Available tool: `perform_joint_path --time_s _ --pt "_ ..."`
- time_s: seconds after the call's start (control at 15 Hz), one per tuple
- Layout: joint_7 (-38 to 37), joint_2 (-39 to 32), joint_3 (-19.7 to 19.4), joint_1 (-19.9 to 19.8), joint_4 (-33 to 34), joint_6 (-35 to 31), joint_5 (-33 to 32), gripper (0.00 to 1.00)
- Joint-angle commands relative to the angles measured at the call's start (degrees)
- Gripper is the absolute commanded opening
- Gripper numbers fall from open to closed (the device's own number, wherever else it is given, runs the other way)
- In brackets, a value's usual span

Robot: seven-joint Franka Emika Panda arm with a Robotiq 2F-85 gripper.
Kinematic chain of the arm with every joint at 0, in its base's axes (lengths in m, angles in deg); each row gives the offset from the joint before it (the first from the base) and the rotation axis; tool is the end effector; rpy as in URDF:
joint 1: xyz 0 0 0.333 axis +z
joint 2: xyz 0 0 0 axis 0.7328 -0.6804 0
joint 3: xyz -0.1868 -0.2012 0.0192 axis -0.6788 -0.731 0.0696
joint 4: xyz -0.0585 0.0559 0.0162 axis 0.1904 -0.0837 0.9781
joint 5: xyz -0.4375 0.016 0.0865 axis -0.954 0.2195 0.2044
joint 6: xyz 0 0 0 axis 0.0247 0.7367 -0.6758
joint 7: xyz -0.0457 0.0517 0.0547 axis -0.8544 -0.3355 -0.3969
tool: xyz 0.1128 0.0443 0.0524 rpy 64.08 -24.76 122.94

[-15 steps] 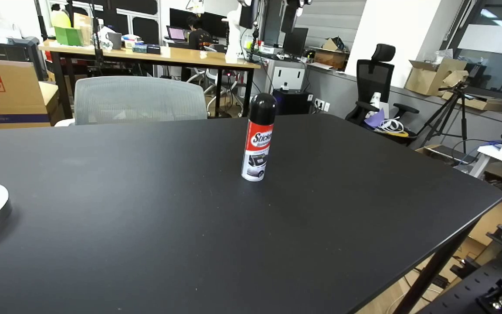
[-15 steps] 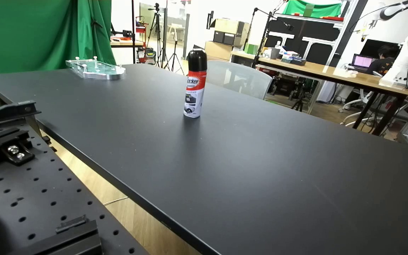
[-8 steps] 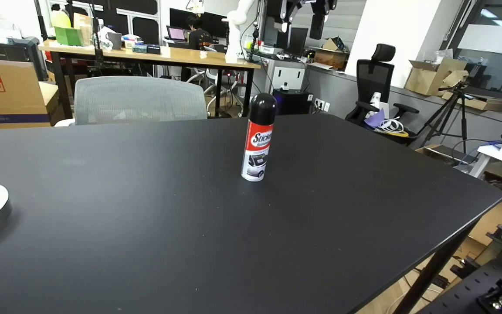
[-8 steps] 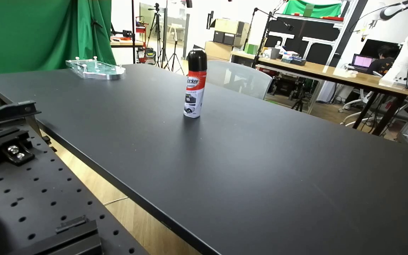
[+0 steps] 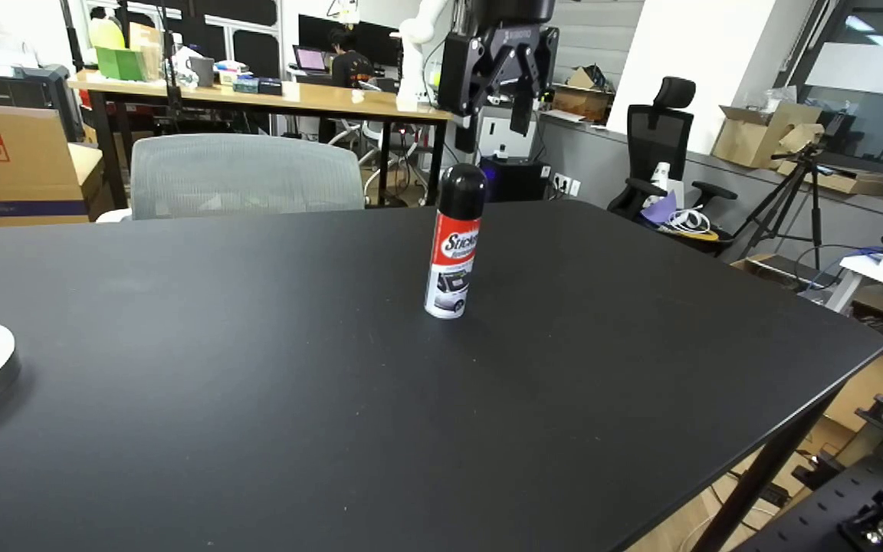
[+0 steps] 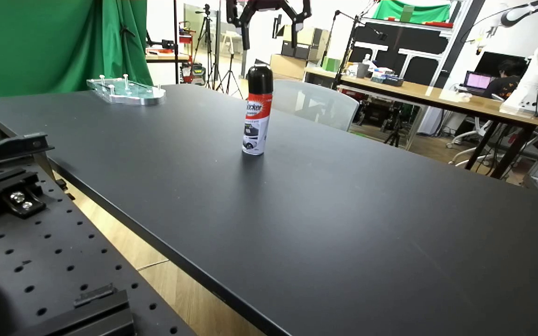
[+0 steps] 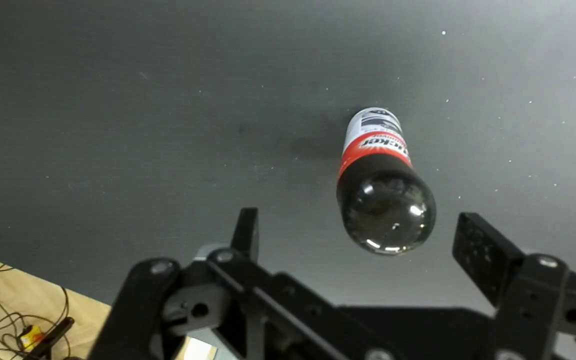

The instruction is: Put the lid on the table

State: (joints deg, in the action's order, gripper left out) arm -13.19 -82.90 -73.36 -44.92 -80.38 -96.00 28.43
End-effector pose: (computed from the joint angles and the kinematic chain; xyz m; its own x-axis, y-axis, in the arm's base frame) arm 0.5265 0.0676 0.2273 0.9186 0.3820 0.1010 0.3586 -0.9134 0.1927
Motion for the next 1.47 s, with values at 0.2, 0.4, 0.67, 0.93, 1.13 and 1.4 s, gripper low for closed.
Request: perform_joint_path --time_s 0.2,0.4,0.67,0.93,1.13,1.4 --pt "1.0 -6.1 -0.6 0.7 2.5 -3.9 0.9 1.00" --pt "0.9 -7.7 -0.7 0.8 3.3 -4.5 0.7 1.00" --pt "2.0 -8.7 -0.5 0.9 3.8 -5.8 1.9 0.60" --pt "4.2 -8.8 0.2 1.4 3.9 -6.2 5.3 0.33" --pt "5.6 -8.0 0.8 2.1 3.7 -6.7 8.0 0.32" --pt "4.2 -5.9 1.3 3.4 3.4 -7.2 7.9 0.32"
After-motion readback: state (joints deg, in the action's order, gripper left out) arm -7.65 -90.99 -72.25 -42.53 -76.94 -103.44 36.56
